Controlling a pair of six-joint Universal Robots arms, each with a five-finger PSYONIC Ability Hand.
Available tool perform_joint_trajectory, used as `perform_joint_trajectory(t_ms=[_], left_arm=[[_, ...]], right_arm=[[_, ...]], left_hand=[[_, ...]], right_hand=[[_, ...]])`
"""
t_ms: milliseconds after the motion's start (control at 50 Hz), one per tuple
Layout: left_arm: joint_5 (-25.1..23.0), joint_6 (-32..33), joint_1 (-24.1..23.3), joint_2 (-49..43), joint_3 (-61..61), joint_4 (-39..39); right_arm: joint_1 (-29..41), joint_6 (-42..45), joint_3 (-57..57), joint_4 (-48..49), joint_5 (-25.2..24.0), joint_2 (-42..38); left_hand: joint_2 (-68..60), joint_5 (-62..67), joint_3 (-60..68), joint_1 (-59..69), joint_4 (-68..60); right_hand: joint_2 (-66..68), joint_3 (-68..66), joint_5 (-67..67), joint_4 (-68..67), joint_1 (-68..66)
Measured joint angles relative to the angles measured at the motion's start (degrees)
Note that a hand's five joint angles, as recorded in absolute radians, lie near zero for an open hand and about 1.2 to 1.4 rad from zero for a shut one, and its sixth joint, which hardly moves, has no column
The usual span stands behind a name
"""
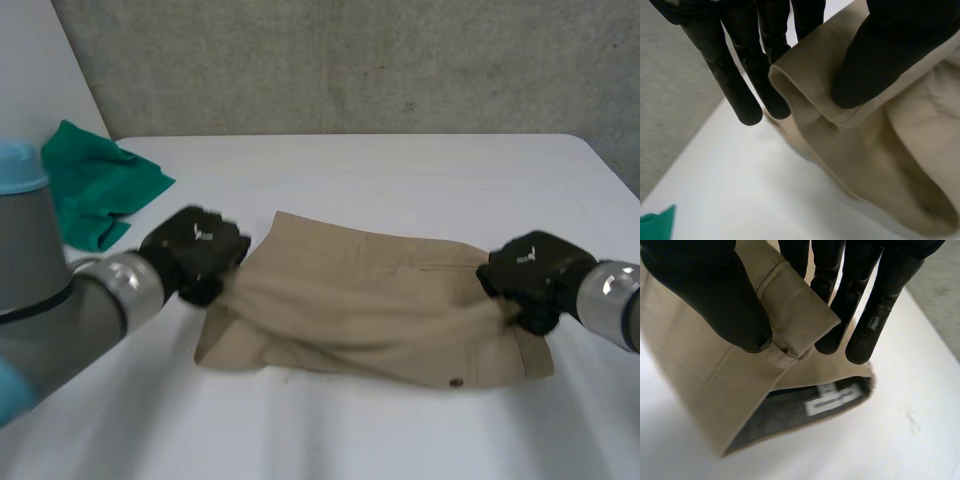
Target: Fold the laundry.
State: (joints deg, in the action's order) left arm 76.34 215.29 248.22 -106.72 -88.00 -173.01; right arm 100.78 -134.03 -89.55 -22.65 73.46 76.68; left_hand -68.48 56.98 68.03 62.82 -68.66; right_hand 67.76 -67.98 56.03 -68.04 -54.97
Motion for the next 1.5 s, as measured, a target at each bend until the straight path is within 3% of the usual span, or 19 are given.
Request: perform_joint_trajectory(t_ms=[80,280,500,540,560,580,600,620,640,720,920,1080,1120,1180,1300,1320,1340,1380,1500], left_arm=[[2.33,-3.02,-0.44,-6.84,6.17,-4.3],[6.61,-6.24,-3.7,-27.65,25.46,-17.41],[6.73,-5.84,-5.67,-38.61,36.32,-24.9],[6.73,-5.83,-5.72,-39.76,37.57,-25.03],[6.73,-5.83,-5.73,-40.47,38.33,-25.06],[6.73,-5.83,-5.73,-40.81,38.66,-25.05],[6.73,-5.83,-5.73,-40.81,38.66,-25.05],[6.75,-5.85,-5.74,-41.17,38.91,-24.98],[6.77,-5.87,-5.76,-41.1,38.83,-24.94],[6.8,-6.06,-5.84,-38.63,36.54,-24.82],[6.49,-6.32,-5.48,-24.61,22.09,-24.43],[6.1,-6.0,-5.76,-16.59,7.99,-20.35],[6.1,-6.0,-5.76,-16.59,7.99,-20.35],[6.09,-5.85,-5.37,-17.7,6.81,-17.23],[6.16,-5.79,-4.88,-19.71,7.66,-15.96],[6.42,-5.75,-4.05,-22.54,9.33,-15.03],[6.49,-5.75,-3.92,-22.91,9.58,-14.97],[6.86,-5.75,-3.45,-23.77,10.34,-14.86],[9.54,-5.72,-2.96,-23.95,10.17,-14.02]], right_arm=[[0.28,-2.3,1.9,3.85,1.56,-2.82],[1.71,-4.72,10.37,21.34,14.19,-16.36],[2.4,-4.72,12.34,28.29,16.44,-21.73],[2.43,-4.69,12.67,28.94,16.61,-22.18],[2.43,-4.69,13.21,29.41,16.95,-22.68],[2.42,-4.7,13.52,29.55,17.16,-22.9],[2.42,-4.7,13.52,29.55,17.16,-22.9],[2.38,-4.75,14.28,29.71,17.84,-23.28],[2.31,-4.8,14.84,29.76,18.37,-23.41],[2.03,-5.05,16.34,29.81,20.11,-22.62],[1.78,-7.08,15.47,28.22,20.22,-13.51],[1.78,-10.62,12.54,15.38,12.22,-8.24],[1.78,-10.62,12.54,15.38,12.22,-8.24],[1.66,-14.23,11.37,11.39,9.73,-8.82],[1.61,-16.39,10.18,11.13,8.45,-9.64],[1.61,-17.95,8.4,12.02,7.28,-10.6],[1.61,-18.07,8.09,12.26,7.17,-10.73],[1.58,-18.26,7.19,13.07,7.01,-11.1],[1.4,-18.3,4.29,15.82,7.06,-11.77]], left_hand=[[0.0,0.0,0.0,0.0,0.0],[0.0,0.0,0.01,0.0,-0.01],[-0.01,0.71,0.02,0.06,-0.01],[5.87,-3.74,-5.54,-1.42,5.25],[18.66,-15.69,-18.04,-14.07,17.64],[18.66,-15.69,-18.04,-14.07,17.64],[18.66,-15.69,-18.04,-14.07,17.64],[43.15,-40.45,-42.25,-41.42,42.4],[50.09,-48.66,-49.21,-48.62,50.54],[56.76,-54.28,-55.91,-51.45,56.95],[56.73,-54.27,-55.9,-51.34,56.87],[50.36,-48.59,-50.0,-43.91,50.44],[50.36,-48.59,-50.0,-43.91,50.44],[36.81,-35.6,-36.79,-30.32,37.26],[31.88,-30.49,-31.52,-25.18,31.98],[18.27,-17.57,-18.26,-12.16,18.77],[18.27,-17.57,-18.26,-12.16,18.77],[2.46,-2.07,-2.47,2.8,2.8],[0.22,-0.97,-0.02,2.8,0.18]], right_hand=[[0.0,0.0,0.0,0.0,0.0],[0.0,0.0,0.84,0.0,0.0],[0.0,0.0,0.83,0.0,-1.33],[-0.06,0.07,0.83,0.0,-1.29],[-7.6,6.59,-5.12,6.66,4.71],[-15.98,15.87,-13.8,15.9,13.78],[-15.98,15.87,-13.8,15.9,13.78],[-33.87,32.26,-29.72,32.14,29.8],[-45.15,44.59,-41.95,44.31,38.28],[-55.2,55.69,-52.02,54.63,43.29],[-55.2,55.69,-52.02,54.63,43.29],[-55.2,55.69,-52.02,54.63,43.29],[-55.2,55.69,-52.02,54.63,43.29],[-55.2,55.69,-52.02,54.63,43.29],[-55.2,55.69,-52.02,54.63,43.29],[-55.2,55.69,-52.02,54.63,43.29],[-55.2,55.69,-52.02,54.63,43.29],[-55.2,55.69,-52.02,54.63,43.29],[-55.2,55.69,-52.02,54.63,43.29]])
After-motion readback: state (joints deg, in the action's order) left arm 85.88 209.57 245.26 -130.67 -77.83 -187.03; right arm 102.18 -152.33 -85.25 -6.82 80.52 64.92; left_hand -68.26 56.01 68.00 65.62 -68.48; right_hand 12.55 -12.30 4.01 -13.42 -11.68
